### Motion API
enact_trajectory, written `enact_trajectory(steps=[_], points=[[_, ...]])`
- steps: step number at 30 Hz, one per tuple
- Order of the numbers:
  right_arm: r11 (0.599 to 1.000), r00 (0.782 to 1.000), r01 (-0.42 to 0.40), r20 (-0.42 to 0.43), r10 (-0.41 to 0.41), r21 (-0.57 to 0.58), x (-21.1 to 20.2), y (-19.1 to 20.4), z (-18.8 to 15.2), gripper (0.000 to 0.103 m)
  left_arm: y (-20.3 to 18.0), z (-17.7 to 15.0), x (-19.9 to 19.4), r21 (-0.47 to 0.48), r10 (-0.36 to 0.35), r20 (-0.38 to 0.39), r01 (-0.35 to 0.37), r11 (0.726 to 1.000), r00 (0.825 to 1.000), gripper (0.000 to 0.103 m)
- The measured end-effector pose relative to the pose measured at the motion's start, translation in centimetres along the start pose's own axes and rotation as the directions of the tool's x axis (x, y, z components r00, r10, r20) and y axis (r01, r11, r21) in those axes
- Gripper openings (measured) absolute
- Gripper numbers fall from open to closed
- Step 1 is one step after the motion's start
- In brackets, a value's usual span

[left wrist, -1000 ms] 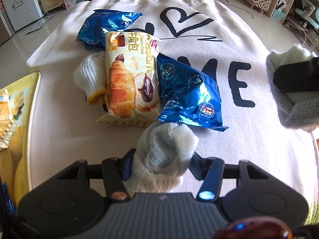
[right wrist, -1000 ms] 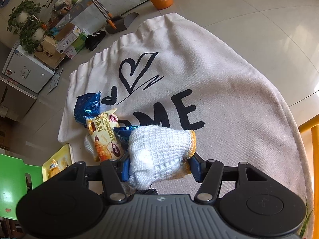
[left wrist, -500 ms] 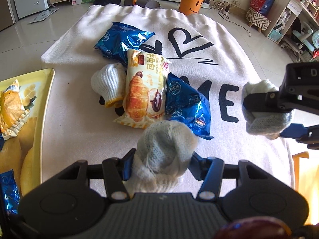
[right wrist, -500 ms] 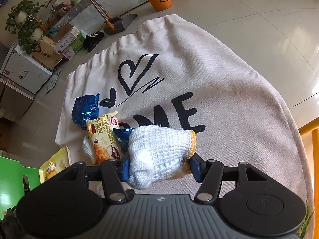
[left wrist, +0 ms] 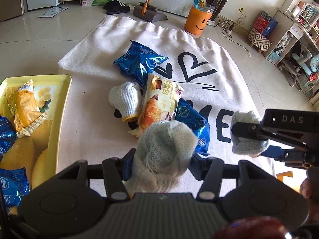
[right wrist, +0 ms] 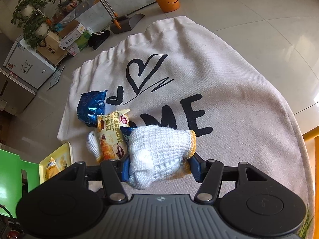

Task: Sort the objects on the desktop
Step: 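Lift both gloves and carry them toward the yellow tray with both tools, then lower both gloves onto the yellow tray and open both tools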

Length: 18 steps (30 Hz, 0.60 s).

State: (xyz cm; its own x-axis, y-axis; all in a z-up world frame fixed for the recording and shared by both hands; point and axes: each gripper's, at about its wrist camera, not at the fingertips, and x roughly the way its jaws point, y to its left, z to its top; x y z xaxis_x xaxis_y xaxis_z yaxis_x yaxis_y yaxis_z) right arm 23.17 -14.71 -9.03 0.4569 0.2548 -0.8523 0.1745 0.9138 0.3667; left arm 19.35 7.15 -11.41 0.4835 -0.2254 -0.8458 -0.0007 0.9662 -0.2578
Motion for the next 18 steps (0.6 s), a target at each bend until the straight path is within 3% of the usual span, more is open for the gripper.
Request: enact_trajectory(steps=[9, 18], points=[[0.995, 0.996, -0.078, -0.045, 0.075, -0.06, 0.7, 2.4, -1.2, 0.058, 3.0, 1.8, -2.0, -0.099, 0.027, 0.05, -0.022, 0.995, 0.998, 0.052], [0.968, 0.975, -0.202, -0.127, 0.184, -0.149, 2.1, 7.6, -3.8, 0.058, 8.7, 4.7, -5.5, -0.224, 0.084, 0.123, -0.055, 0.973, 0.989, 0.052]])
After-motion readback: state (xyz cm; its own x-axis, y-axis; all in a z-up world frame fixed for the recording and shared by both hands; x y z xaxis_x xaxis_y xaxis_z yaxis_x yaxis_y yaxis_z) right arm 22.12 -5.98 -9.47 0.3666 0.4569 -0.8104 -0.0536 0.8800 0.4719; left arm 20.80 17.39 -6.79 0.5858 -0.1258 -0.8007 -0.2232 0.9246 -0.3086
